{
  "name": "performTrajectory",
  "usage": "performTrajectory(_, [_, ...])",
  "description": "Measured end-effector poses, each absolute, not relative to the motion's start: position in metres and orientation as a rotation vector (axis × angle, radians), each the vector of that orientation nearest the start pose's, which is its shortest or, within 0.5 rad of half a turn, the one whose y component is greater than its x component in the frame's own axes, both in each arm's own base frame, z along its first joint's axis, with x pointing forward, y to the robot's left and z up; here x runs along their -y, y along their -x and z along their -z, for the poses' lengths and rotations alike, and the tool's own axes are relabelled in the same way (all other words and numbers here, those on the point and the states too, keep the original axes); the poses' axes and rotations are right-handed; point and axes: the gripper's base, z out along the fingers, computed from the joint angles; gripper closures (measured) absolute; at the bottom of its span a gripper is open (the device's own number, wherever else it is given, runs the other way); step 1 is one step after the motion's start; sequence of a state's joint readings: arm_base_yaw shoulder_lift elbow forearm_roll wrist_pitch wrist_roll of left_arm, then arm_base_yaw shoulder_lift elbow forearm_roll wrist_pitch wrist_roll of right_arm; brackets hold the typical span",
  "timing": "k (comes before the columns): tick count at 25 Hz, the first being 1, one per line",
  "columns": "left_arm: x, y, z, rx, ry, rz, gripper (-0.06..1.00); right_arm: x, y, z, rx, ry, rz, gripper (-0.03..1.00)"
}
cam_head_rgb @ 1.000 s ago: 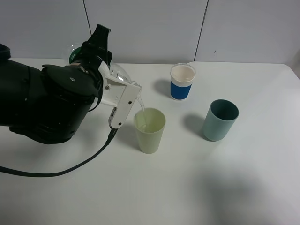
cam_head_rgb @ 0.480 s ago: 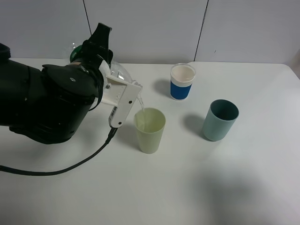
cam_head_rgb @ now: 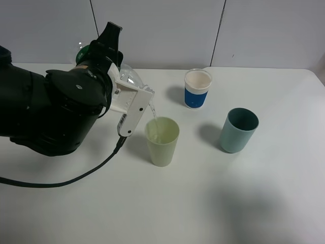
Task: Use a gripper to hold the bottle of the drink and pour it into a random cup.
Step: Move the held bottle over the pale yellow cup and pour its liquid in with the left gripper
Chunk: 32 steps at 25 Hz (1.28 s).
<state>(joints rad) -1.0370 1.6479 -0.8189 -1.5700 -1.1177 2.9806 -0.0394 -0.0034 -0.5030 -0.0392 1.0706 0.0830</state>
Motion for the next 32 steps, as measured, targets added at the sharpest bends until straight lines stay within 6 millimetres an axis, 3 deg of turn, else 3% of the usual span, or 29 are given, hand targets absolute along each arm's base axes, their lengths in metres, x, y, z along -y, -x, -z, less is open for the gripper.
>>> performTrajectory(32, [0.2086,-0.2186,-0.224,1.703,2.473,2.076,0.47,0.0029,0.0063,-0.2773,-2.043,-0.127,0.02,0.22])
